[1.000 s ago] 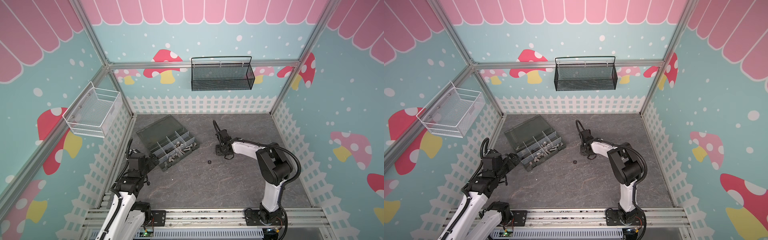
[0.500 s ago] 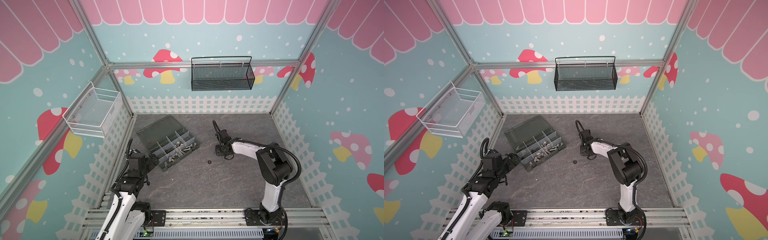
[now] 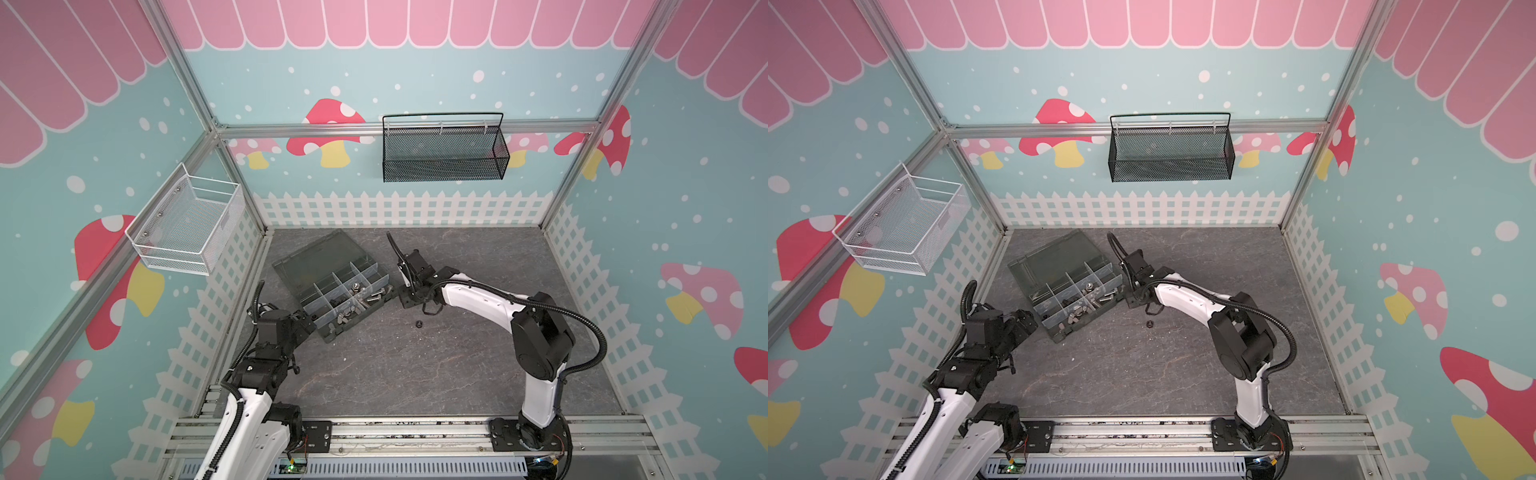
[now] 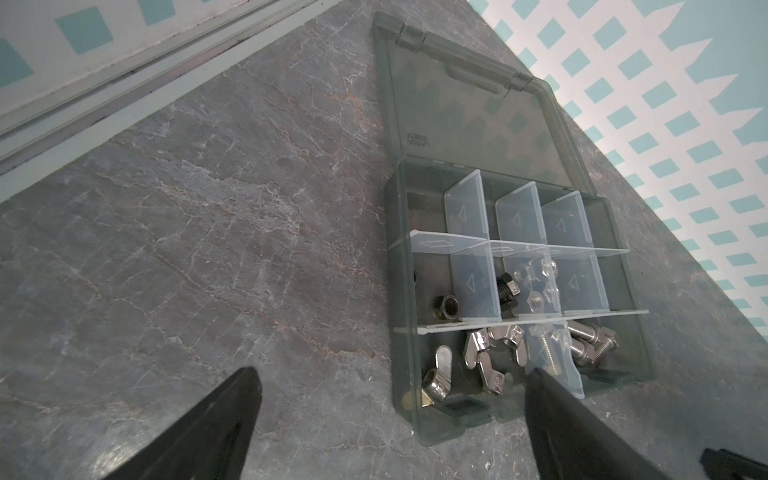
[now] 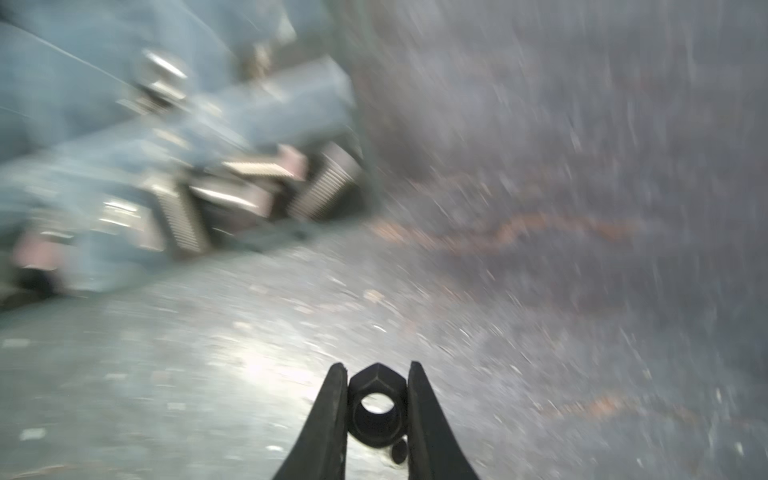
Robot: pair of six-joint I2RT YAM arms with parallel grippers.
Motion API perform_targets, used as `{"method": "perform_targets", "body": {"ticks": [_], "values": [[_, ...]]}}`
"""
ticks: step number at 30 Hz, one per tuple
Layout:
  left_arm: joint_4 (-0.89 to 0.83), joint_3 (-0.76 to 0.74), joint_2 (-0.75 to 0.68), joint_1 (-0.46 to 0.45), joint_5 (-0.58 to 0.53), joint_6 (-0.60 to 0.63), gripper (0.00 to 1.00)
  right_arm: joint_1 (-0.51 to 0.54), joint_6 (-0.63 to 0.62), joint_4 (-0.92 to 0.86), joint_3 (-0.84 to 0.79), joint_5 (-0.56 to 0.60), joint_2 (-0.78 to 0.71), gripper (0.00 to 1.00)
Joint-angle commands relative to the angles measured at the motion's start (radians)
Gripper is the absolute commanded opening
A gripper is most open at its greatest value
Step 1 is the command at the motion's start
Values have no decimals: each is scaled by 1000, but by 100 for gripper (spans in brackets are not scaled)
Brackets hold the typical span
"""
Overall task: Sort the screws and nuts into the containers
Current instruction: 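Open the right gripper over the dark-nut compartment to drop the nut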
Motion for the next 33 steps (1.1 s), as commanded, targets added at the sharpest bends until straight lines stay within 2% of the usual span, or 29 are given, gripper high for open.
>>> {"method": "perform_targets", "body": {"ticks": [1, 8, 14, 19, 28, 33], "values": [[-23, -22, -34, 7, -40, -42, 100, 64, -78, 1, 122, -29, 74, 5], [-24, -52, -101, 6, -56, -93, 100, 180, -195, 58, 405, -99, 261, 3], [-26, -69, -136, 6, -58, -113, 100, 228, -239, 94, 593, -187, 414, 2], [-25, -72, -134, 6, -58, -118, 100, 252, -264, 94, 724, -215, 529, 2], [-26, -70, -139, 6, -60, -116, 100, 255, -261, 94, 810, -230, 626, 8], [-26, -67, -138, 7, -60, -115, 100, 255, -266, 90, 831, -223, 650, 22]]}}
